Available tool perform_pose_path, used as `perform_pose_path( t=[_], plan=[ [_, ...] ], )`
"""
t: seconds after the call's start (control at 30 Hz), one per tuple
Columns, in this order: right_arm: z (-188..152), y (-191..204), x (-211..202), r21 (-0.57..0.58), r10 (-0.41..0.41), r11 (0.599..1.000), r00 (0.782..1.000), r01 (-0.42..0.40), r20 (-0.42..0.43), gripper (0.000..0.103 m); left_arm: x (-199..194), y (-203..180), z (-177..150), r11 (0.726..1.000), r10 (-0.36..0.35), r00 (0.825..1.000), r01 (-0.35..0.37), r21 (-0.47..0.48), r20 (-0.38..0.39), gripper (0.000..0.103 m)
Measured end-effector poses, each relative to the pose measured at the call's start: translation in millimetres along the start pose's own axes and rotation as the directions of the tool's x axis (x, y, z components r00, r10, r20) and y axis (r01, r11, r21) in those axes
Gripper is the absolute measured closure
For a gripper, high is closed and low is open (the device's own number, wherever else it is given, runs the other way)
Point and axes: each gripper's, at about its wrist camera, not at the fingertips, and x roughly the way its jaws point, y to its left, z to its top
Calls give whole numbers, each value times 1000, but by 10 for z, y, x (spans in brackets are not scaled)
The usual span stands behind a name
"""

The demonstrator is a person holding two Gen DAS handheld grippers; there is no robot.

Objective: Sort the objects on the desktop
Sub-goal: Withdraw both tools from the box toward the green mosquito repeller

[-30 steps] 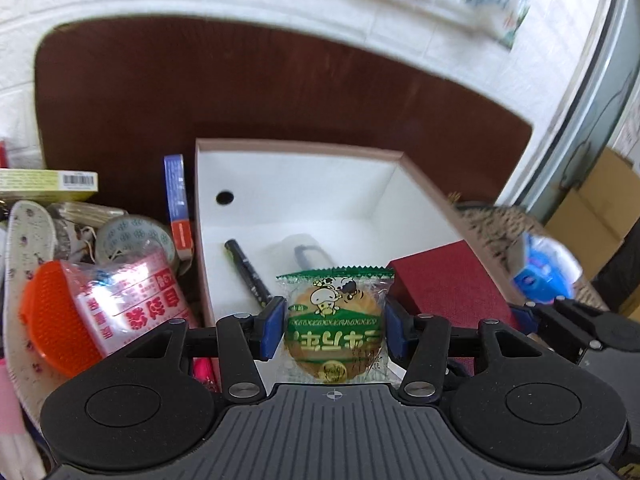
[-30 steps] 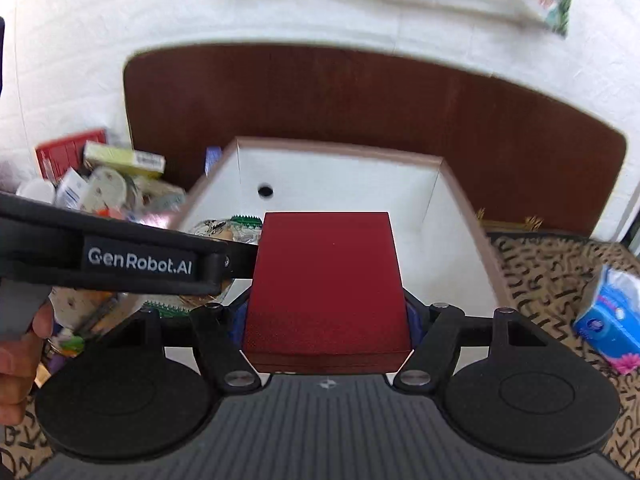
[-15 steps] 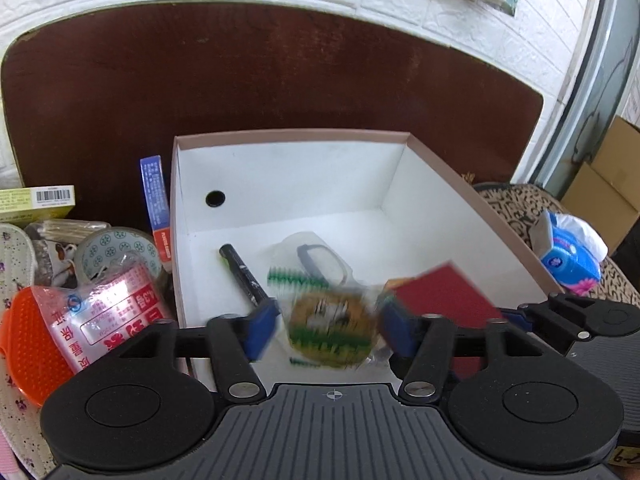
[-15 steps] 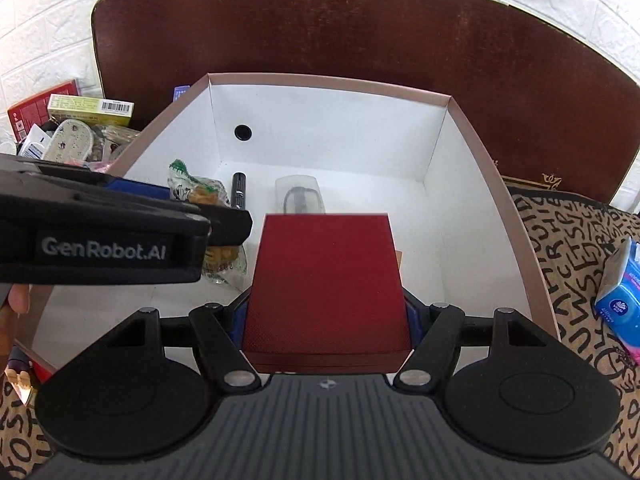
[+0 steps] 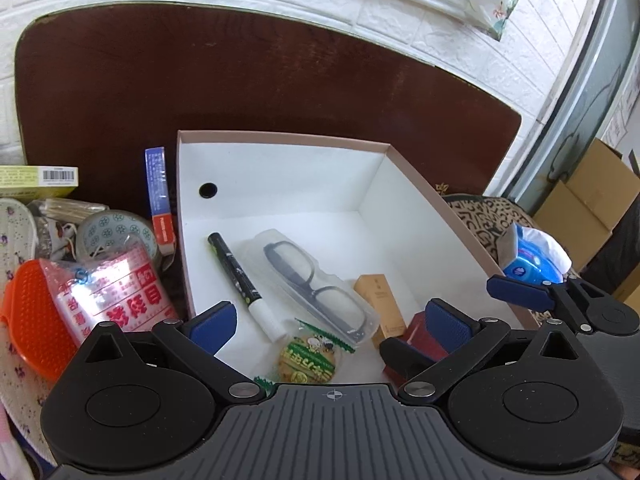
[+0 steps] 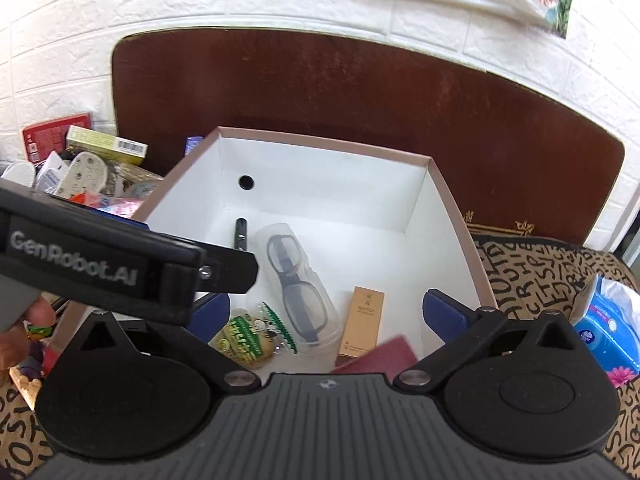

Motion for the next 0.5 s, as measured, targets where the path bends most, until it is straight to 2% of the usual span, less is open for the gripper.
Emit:
perform_pose_path(
  t=[0.17, 0.27, 0.5],
  plan=[
    [-15, 70, -38, -1, -9, 1000, 1000, 9, -23, 0, -50, -54, -57, 1000, -6, 1000, 7, 17, -22, 0],
    [-29, 82, -129, 8, -9, 1000, 1000, 9, -8, 0, -95, -74, -96, 1000, -14, 999, 14, 8, -35, 0],
    [-94, 158, -395, 16, -13, 1000, 999, 12, 30, 0, -362, -99, -234, 1000, -6, 1000, 6, -4, -5, 0]
  ],
)
